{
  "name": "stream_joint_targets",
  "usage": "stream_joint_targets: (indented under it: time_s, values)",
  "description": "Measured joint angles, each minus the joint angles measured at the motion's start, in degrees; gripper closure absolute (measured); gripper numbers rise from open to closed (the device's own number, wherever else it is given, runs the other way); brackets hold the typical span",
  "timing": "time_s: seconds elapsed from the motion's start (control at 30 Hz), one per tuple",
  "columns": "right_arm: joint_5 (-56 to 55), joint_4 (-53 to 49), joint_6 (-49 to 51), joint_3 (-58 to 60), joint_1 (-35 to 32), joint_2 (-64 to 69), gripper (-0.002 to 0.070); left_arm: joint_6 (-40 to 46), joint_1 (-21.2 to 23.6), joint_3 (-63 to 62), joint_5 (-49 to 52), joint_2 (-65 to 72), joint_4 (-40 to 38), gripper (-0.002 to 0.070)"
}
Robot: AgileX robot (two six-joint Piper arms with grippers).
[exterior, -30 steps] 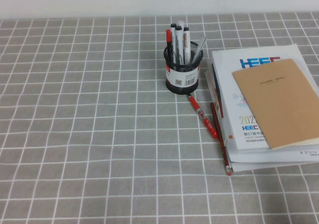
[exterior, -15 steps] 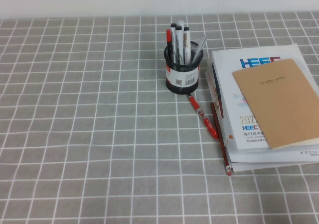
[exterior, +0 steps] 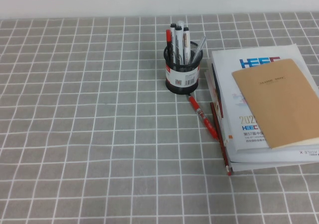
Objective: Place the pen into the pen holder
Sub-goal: Pick up the pen on the table
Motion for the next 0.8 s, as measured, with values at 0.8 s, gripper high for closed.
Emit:
stream_joint_targets:
  time_s: [0.8]
  values:
    - [17.83, -29.58, 18.49, -57.25, 30.98, 53.63, 0.0688, 0.0, 0.0, 0.0, 0.0, 0.0, 0.0, 0.0681]
